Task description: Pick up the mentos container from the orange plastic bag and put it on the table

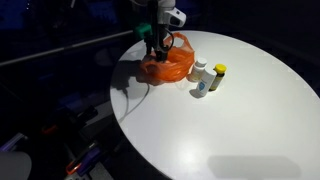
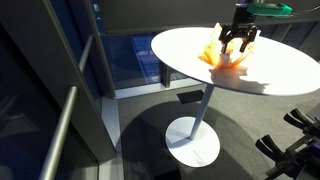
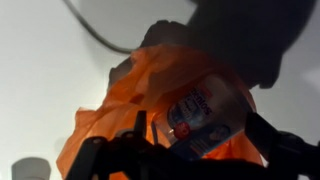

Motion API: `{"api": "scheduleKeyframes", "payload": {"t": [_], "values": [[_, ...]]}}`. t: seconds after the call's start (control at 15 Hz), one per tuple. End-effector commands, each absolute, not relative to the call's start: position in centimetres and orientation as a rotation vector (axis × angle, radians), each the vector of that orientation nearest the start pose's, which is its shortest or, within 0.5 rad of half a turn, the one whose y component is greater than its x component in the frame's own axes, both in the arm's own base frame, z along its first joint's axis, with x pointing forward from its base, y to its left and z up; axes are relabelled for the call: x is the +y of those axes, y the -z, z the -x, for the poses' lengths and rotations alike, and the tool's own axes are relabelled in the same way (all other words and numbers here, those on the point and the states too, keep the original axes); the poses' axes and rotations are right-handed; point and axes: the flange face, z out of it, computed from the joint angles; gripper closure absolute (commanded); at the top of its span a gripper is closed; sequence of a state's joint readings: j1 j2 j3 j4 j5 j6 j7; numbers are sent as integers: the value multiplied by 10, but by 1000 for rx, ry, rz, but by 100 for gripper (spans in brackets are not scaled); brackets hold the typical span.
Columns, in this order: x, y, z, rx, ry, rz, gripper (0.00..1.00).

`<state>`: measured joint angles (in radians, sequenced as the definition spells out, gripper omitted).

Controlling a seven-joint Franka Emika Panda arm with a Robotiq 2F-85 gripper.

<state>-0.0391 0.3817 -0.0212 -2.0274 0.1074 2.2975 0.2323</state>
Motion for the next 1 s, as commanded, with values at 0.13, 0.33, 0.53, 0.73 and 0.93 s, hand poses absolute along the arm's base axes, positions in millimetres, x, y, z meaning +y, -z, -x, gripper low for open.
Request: {"api": "scheduleKeyframes", "payload": {"t": [0.13, 0.33, 0.53, 0.73, 0.93], "values": [[-30, -243, -599, 547, -220, 3011, 0], [-30, -239, -601, 558, -228, 3018, 0], [-31, -232, -603, 568, -242, 3020, 0], [-34, -227, -603, 583, -252, 3019, 0], [-37, -222, -602, 594, -263, 3016, 0]]}}
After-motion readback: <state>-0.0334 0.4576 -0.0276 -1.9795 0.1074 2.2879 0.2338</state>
